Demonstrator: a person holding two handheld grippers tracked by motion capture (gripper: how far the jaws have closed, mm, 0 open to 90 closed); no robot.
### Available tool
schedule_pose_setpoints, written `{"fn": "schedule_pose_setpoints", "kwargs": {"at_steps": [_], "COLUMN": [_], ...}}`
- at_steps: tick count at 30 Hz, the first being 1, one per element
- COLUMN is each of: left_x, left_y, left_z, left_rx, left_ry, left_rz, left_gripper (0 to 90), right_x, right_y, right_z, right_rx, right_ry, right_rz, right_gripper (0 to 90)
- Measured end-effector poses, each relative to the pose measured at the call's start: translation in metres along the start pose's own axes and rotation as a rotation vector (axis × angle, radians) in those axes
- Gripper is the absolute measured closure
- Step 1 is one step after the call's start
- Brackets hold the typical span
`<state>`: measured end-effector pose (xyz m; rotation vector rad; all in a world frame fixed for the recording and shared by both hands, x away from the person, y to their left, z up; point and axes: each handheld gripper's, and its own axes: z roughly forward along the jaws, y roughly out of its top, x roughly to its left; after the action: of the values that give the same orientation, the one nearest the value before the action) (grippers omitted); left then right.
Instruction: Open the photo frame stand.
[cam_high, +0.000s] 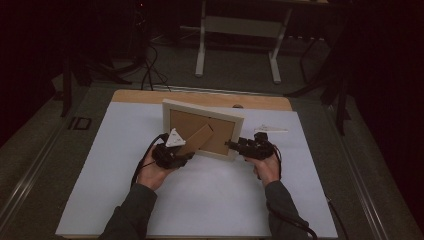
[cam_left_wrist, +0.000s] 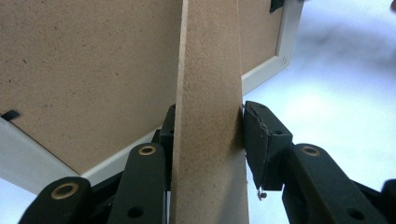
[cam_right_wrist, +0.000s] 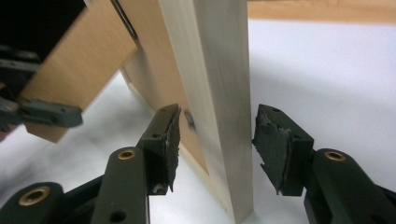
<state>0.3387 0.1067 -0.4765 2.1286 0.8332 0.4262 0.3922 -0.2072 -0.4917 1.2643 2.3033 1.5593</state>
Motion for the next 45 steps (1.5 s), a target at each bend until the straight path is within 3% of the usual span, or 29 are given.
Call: {"fn": "schedule_pose_setpoints", "kwargs": {"at_steps": [9, 12, 16, 27, 33, 39, 42, 45], "left_x": [-0.003, -0.007, -0.007, -0.006, -0.006, -0.008, -0.008, -0.011], "left_y": [0.0, 0.001, 0.002, 0.002, 0.003, 0.002, 0.002, 0.002], "left_z": [-0.001, -0.002, -0.002, 0.001, 0.004, 0.005, 0.005, 0.003], "left_rx": [-0.004, -0.014, -0.013, -0.022, -0.034, -0.033, -0.028, -0.015], "left_ry": [0.011, 0.031, 0.034, 0.049, 0.07, 0.065, 0.039, 0.013], "left_rz": [0.013, 0.052, 0.054, 0.052, 0.043, 0.044, 0.041, 0.066], "left_gripper": [64.0, 64.0, 64.0, 64.1, 64.7, 65.2, 65.8, 65.6], "right_x": [-0.001, 0.003, 0.003, 0.01, 0.014, 0.016, 0.018, 0.018], "right_y": [-0.012, -0.011, -0.01, -0.005, -0.002, -0.003, -0.003, -0.005], "right_z": [0.01, 0.013, 0.013, 0.017, 0.021, 0.023, 0.023, 0.022], "right_rx": [0.03, 0.039, 0.046, 0.05, 0.035, 0.037, 0.034, 0.032], "right_ry": [-0.025, -0.054, -0.059, -0.142, -0.211, -0.246, -0.263, -0.248], "right_rz": [0.003, -0.033, -0.029, -0.112, -0.164, -0.196, -0.204, -0.195], "right_gripper": [52.4, 55.7, 56.1, 57.6, 59.3, 59.1, 58.8, 58.8]}}
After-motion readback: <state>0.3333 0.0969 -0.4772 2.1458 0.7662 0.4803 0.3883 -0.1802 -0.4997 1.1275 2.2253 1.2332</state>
